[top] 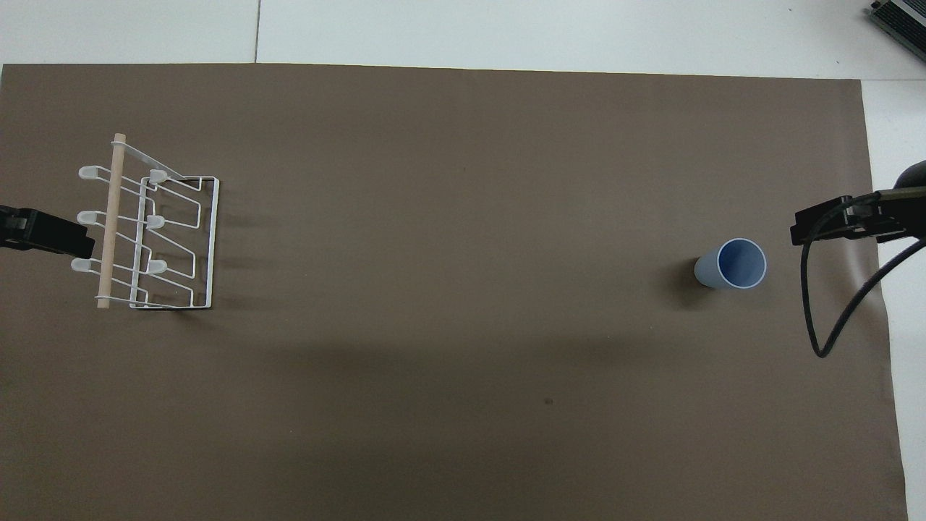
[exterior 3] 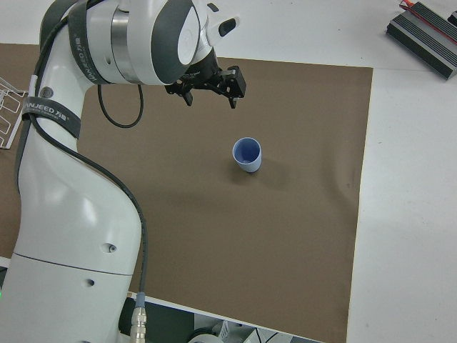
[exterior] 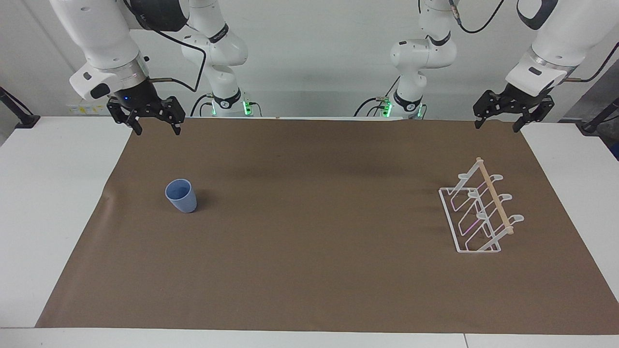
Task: Hang cup on cup holder
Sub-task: 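Move the right gripper down to the light blue cup, then close the right gripper on the blue cup's rim, then lift the blue cup and carry it toward the left gripper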
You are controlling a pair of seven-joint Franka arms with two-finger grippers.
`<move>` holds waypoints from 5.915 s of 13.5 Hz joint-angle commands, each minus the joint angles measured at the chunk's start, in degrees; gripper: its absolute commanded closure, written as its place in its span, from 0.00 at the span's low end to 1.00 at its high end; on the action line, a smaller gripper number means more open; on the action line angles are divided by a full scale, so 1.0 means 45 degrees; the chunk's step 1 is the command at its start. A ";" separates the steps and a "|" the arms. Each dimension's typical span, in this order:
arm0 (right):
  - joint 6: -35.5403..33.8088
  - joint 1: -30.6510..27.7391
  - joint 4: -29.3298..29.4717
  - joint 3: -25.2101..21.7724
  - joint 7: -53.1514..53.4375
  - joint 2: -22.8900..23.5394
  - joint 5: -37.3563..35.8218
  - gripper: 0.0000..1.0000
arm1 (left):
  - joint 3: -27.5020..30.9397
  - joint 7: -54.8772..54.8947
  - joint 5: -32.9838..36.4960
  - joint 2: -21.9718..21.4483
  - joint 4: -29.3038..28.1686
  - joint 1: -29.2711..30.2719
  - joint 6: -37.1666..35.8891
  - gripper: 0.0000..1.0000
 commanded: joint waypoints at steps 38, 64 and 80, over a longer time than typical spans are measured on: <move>0.9516 -0.0087 -0.8305 0.0021 -0.0529 0.0573 0.0322 0.13 | -0.0033 0.0006 0.0074 -0.0452 -0.0441 0.0035 0.0026 0.00; 0.2621 0.0226 -0.2094 0.0138 -0.0568 -0.0599 0.0184 1.00 | -0.0014 -0.0013 0.0113 -0.0433 -0.0421 0.0034 0.0162 0.00; 0.9568 0.1862 -0.2153 0.6525 0.5929 -0.0501 0.9220 1.00 | -0.0248 0.4780 -0.1954 -0.0452 -0.0558 -0.0356 0.0631 0.00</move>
